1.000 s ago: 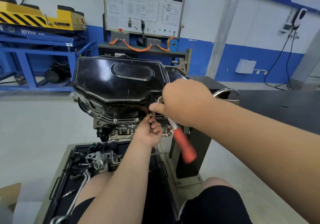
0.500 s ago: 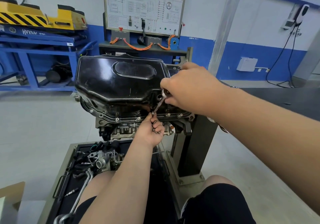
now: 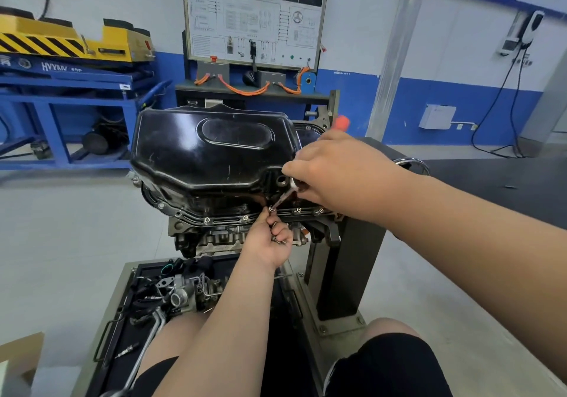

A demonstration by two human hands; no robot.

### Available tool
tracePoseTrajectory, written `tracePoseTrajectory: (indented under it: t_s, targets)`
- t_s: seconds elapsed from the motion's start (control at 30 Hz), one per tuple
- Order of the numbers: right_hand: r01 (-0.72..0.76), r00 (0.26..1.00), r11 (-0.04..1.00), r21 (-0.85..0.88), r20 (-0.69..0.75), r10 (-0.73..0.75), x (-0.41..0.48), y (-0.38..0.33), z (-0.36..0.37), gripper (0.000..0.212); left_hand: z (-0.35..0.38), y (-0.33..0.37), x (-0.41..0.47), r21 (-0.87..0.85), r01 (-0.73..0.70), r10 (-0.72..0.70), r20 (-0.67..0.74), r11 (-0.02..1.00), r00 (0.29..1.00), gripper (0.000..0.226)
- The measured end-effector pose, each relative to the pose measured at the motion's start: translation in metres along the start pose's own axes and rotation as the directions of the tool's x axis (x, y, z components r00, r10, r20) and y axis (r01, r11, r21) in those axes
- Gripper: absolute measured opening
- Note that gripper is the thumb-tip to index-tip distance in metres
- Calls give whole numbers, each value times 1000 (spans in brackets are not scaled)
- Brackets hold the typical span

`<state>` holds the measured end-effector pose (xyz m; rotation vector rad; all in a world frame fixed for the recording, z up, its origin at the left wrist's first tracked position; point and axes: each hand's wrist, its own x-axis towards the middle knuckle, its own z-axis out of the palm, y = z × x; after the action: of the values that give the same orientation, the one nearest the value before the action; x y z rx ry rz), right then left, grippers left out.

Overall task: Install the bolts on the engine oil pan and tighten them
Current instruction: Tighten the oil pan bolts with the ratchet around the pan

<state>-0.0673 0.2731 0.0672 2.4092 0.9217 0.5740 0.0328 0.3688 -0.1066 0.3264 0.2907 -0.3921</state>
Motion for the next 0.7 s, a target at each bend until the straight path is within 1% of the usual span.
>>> tracePoseTrajectory:
  t_s: [0.07,0.1,0.13,0.17,0.2,0.23,0.27,0.3,0.33,0.37,0.4,0.43,0.5,0.53,0.57,0.6,0.63,0.7]
  targets:
    - [-59,997,997,48,-48,61,1,-7,4,26,-1,0,0,7,-1,1,8,1000,1000,31]
    - [-150,987,984,97,-36,154,3,-11,6,34,-3,1,0,11,0,-1,17,1000,1000,31]
    - [-279,959,944,177,10,282,5,-14,6,44,-4,1,0,14,3,-4,31,1000,1000,32]
    - [-400,916,876,269,71,396,7,-15,6,51,-5,2,-1,16,7,-8,45,1000,999,32]
    - [-473,879,819,325,117,462,9,-15,5,54,-6,4,-1,20,11,-12,52,1000,999,31]
    - [-475,878,822,314,114,464,9,-14,5,54,-6,4,0,29,14,-15,52,999,999,30]
    - [-433,901,866,250,101,422,10,-12,3,53,-6,5,0,35,16,-18,46,999,999,29]
    - [-351,936,922,166,82,342,9,-9,1,49,-6,5,0,34,19,-20,38,999,999,29]
    - [-241,969,967,77,68,236,8,-5,-2,38,-5,5,0,29,23,-24,32,999,999,29]
    - [-137,988,991,-7,69,137,8,-1,-4,23,-4,5,0,24,27,-27,27,999,999,29]
    - [-64,995,996,-62,75,68,7,2,-6,14,-4,5,0,24,30,-30,24,999,999,29]
    - [-34,996,996,-78,75,40,6,4,-5,16,-4,5,-1,30,31,-32,21,999,999,29]
    - [-49,997,999,-11,61,50,6,1,-1,20,-4,6,-2,59,30,-31,12,998,999,30]
    - [-80,996,996,40,51,77,5,-4,2,22,-5,6,-2,78,27,-27,3,997,1000,31]
    - [-137,990,982,132,52,131,5,-10,7,23,-7,7,-3,96,23,-23,-6,995,1000,32]
    - [-215,977,941,263,58,207,6,-16,13,21,-9,7,-4,111,19,-18,-11,994,1000,33]
    - [-300,953,873,386,73,295,6,-21,17,19,-12,8,-5,121,15,-14,-13,993,1000,34]
    - [-412,888,732,543,58,457,2,-24,23,11,-18,11,-7,133,22,-21,-15,991,1000,32]
